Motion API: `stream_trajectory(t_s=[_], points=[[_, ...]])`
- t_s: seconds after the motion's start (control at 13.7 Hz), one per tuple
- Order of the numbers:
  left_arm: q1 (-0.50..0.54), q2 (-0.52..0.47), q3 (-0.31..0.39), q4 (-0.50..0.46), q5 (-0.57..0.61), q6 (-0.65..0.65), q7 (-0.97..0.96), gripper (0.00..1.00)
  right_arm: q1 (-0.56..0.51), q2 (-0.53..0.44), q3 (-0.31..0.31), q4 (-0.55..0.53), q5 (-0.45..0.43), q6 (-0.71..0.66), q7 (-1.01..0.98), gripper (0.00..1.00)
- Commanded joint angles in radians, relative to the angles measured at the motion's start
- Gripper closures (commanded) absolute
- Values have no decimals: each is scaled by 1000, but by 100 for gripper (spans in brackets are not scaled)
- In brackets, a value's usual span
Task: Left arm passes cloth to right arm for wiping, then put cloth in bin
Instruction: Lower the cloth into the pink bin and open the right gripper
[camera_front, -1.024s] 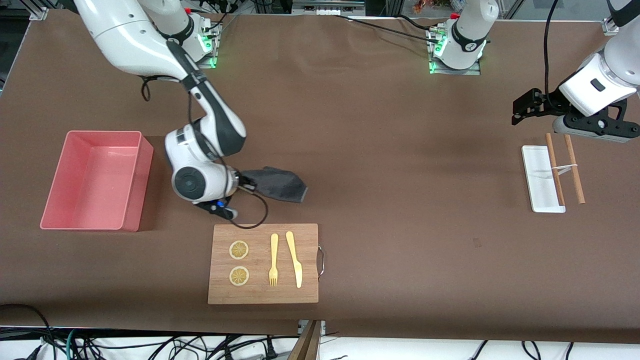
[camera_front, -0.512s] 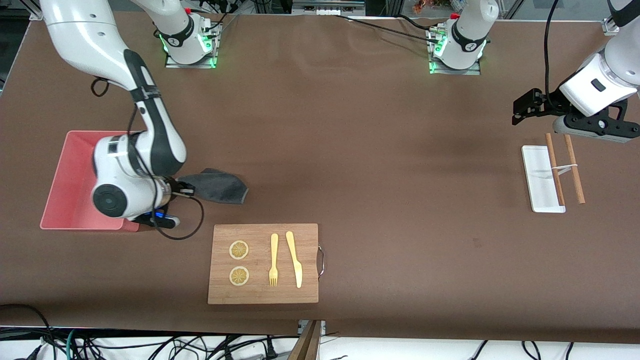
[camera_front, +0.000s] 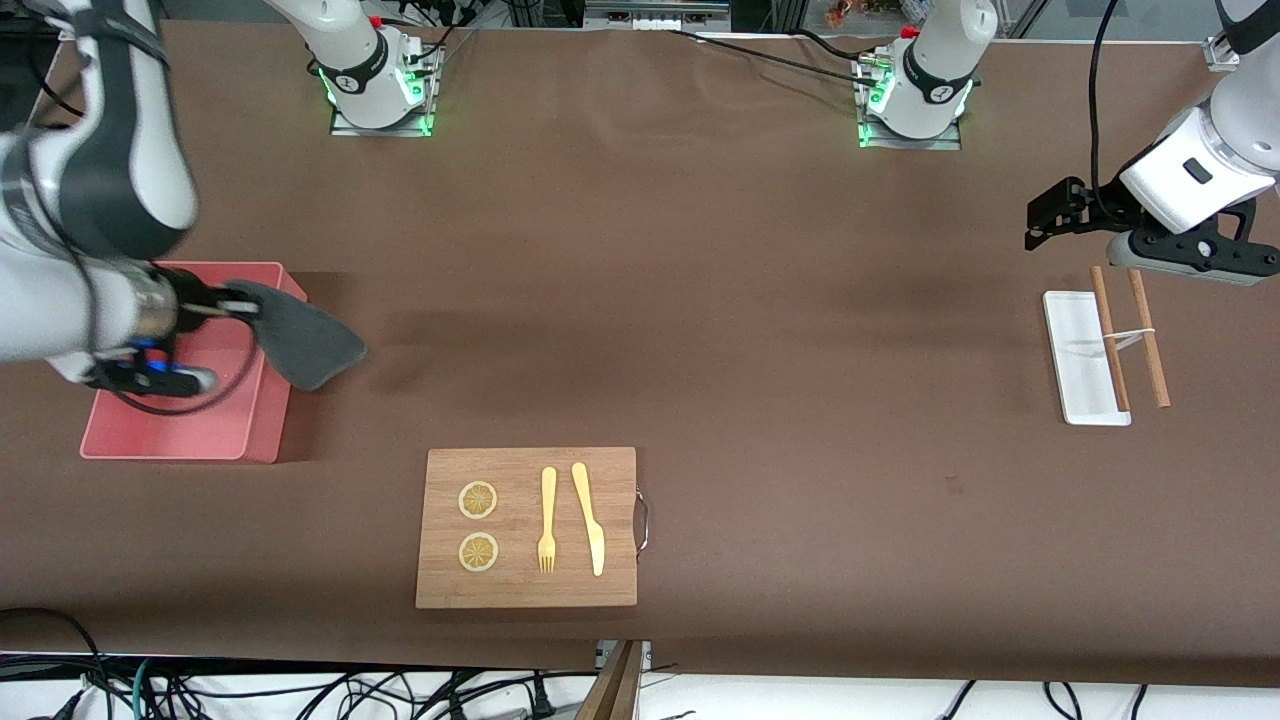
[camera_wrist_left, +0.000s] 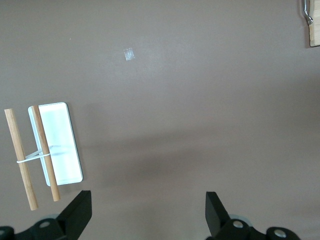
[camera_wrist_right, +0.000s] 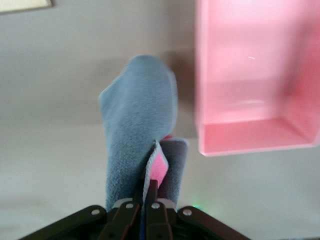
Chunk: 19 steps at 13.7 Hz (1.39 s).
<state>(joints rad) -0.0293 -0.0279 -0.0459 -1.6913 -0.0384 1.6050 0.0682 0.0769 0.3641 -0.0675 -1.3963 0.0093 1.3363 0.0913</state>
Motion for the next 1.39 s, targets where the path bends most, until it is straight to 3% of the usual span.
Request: stream_trajectory(t_s=[0.0, 0.15, 0.29, 0.59, 1.17, 1.24, 1.32], points=[[0, 6, -2, 16, 32, -14, 19, 0, -20, 9, -64, 62, -55, -80, -169, 100], [2, 6, -2, 16, 32, -14, 19, 0, -22, 16, -150, 60, -86, -74, -337, 100], [2, 6, -2, 16, 32, -16, 19, 0, -42, 41, -195, 50, -123, -36, -459, 100], [2, 6, -2, 16, 32, -16, 19, 0, -75, 84, -207, -55, -121, 90, -501, 100], [2, 6, -2, 16, 32, -14, 19, 0, -74, 203, -206, -217, -57, 476, -489, 100], [2, 6, -2, 16, 32, -16, 19, 0, -74, 211, -206, -219, -55, 495, -486, 62], [2, 6, -2, 16, 32, -16, 19, 0, -74, 210, -206, -216, -31, 503, -486, 7]])
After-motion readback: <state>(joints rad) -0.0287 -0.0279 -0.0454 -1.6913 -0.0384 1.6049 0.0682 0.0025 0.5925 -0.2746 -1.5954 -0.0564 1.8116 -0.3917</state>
